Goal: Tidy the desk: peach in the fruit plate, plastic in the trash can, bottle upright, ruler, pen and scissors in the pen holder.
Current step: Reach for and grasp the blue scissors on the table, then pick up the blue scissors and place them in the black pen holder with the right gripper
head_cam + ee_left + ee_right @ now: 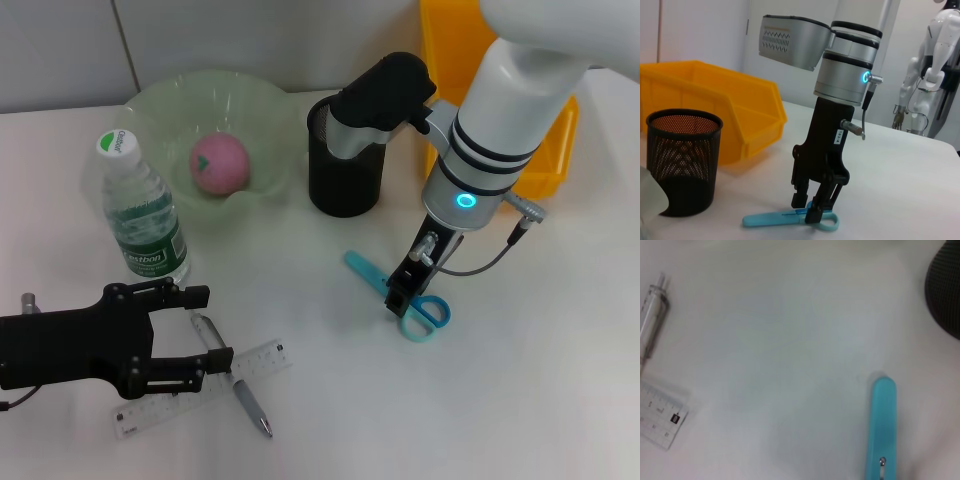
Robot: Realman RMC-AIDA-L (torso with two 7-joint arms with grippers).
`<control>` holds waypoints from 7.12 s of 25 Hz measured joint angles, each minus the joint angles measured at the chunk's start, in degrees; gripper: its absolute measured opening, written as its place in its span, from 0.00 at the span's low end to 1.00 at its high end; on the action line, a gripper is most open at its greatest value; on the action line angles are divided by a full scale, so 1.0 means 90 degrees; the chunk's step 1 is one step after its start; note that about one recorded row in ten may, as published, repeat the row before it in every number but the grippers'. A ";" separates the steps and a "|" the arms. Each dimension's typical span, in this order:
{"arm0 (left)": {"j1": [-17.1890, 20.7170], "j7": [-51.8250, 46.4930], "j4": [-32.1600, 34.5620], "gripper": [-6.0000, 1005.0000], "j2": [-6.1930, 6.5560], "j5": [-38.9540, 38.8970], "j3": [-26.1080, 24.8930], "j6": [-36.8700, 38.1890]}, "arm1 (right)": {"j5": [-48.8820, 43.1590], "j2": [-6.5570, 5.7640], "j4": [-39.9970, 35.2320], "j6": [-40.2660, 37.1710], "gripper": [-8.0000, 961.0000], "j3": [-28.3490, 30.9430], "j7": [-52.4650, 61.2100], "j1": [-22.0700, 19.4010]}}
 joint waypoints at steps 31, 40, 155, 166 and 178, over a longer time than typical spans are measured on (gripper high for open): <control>0.0040 0.0000 -0.0001 0.83 -0.0011 -0.0020 0.0015 0.0053 | 0.0025 0.0006 0.0042 0.0207 0.41 -0.0002 0.0046 0.0000; 0.0040 0.0005 -0.0010 0.83 -0.0011 -0.0020 0.0014 0.0079 | 0.0153 0.0005 0.0121 0.0262 0.41 -0.0267 0.0046 0.0001; 0.0175 0.0229 -0.0177 0.83 0.0012 -0.0975 -0.0152 -0.0123 | -0.1871 -0.0082 -0.7302 0.0880 0.26 -0.0662 -0.5487 -0.3224; 0.0310 0.0571 -0.0333 0.83 0.0025 -0.1190 -0.0152 -0.0214 | -0.1859 -0.0038 -0.5952 0.5438 0.26 -0.1521 -0.8185 -0.4521; 0.0348 0.1165 -0.0789 0.83 0.0011 -0.1319 -0.0151 -0.0333 | -0.1851 -0.0102 -0.3098 1.0202 0.26 -0.2450 -1.0470 -0.4661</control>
